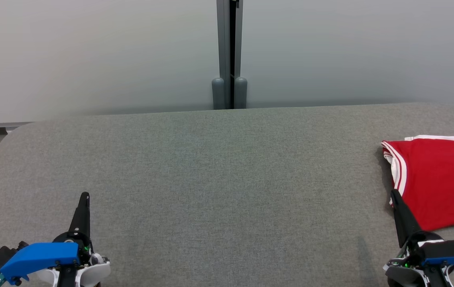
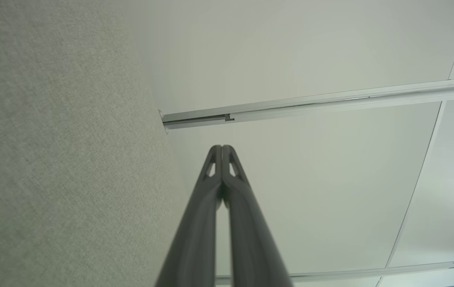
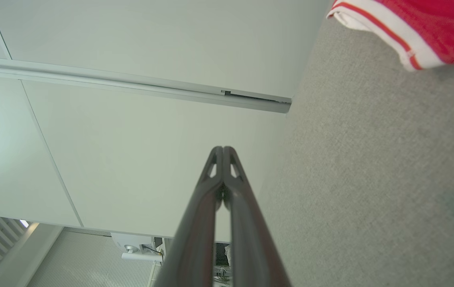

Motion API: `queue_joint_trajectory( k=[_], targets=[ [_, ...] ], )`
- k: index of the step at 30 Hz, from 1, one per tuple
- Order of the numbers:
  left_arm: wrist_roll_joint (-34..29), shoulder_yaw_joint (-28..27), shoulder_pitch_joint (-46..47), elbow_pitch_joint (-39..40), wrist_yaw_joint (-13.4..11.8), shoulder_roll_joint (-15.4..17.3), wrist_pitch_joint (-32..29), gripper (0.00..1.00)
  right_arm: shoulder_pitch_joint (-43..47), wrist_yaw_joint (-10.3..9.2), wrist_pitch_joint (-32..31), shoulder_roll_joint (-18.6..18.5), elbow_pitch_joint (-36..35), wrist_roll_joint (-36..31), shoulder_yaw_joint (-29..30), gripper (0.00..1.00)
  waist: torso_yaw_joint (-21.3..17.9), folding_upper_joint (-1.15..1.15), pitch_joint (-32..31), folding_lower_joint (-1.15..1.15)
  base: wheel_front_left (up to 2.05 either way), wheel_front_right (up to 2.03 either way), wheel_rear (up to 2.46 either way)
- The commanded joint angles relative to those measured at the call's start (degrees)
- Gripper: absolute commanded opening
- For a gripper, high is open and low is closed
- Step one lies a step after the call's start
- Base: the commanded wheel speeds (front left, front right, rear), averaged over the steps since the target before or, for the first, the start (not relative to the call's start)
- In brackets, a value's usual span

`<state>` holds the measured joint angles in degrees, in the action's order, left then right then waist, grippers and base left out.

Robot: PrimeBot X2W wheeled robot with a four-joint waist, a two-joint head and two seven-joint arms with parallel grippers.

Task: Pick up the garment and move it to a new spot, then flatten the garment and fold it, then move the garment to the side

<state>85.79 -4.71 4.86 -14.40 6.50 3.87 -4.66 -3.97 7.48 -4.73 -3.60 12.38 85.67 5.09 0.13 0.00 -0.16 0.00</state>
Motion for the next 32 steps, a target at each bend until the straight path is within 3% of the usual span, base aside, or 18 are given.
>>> queue_joint_trajectory(
  k=[1, 18, 32],
  targets=[
    [0.96, -0.48, 0.98, 0.34, 0.43, -0.13, -0.38, 0.0, -1.31, 0.02, -0.36, -0.25, 0.21, 1.34, 0.19, 0.0, -0.01, 0.0, 0.02, 0.0, 0.0, 0.0, 0.0],
    [6.82, -2.16, 1.81, 0.44, 1.38, -1.13, -2.16, 0.0, -2.62, 0.02, -1.12, -0.08, 1.83, 7.88, 0.49, 0.0, -0.12, 0.0, 0.34, 0.0, 0.0, 0.0, 0.0],
    [6.67, -2.1, 1.69, 0.41, 1.17, -1.11, -2.13, 0.0, -2.64, 0.02, -1.22, 0.09, 1.77, 7.52, 0.66, 0.0, -0.13, 0.0, 0.34, 0.0, 0.0, 0.0, 0.0]
  ],
)
